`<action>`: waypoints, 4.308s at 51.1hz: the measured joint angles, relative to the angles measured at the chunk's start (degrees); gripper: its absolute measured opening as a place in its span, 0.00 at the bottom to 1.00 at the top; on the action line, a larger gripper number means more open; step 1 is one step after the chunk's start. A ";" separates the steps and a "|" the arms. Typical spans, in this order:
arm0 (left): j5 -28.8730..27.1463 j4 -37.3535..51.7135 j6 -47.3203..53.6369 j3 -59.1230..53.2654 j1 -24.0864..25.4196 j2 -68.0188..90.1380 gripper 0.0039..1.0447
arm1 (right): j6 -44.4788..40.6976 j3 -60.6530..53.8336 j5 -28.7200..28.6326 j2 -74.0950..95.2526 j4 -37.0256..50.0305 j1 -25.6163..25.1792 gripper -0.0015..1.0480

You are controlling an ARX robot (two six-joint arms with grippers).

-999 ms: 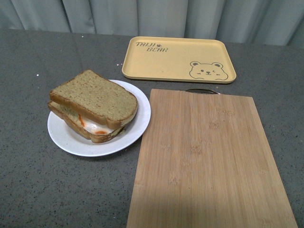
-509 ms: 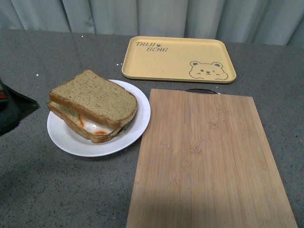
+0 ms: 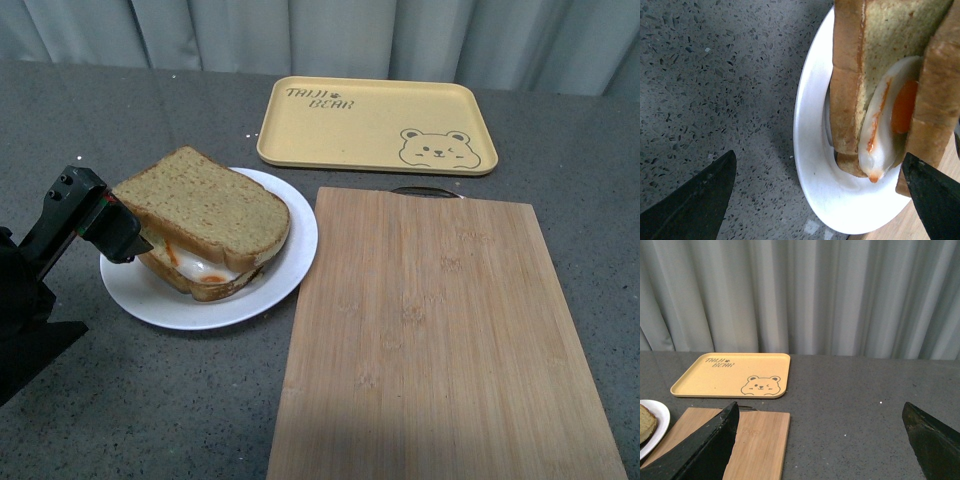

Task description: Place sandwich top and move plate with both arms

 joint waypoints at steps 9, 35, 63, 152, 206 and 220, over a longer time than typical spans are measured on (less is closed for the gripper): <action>-0.02 -0.22 -2.45 1.73 -0.24 3.02 0.82 | 0.00 0.00 0.00 0.00 0.00 0.00 0.91; 2.69 3.26 -7.34 4.28 -0.15 8.55 0.08 | 0.02 0.02 0.00 0.00 0.00 0.00 0.91; 10.10 32.46 -16.11 -5.27 4.76 5.49 0.03 | 0.00 0.00 0.00 0.00 0.00 0.00 0.91; -6.91 -10.03 -21.22 60.39 -15.72 36.98 0.46 | 0.02 0.00 0.02 0.00 0.00 0.00 0.91; -13.16 40.06 54.40 -15.02 -0.22 -19.37 0.03 | 0.00 0.00 0.00 0.00 0.00 0.00 0.91; -9.46 30.93 54.69 -22.12 3.34 -36.44 0.03 | 0.02 0.02 0.02 0.00 0.00 0.00 0.91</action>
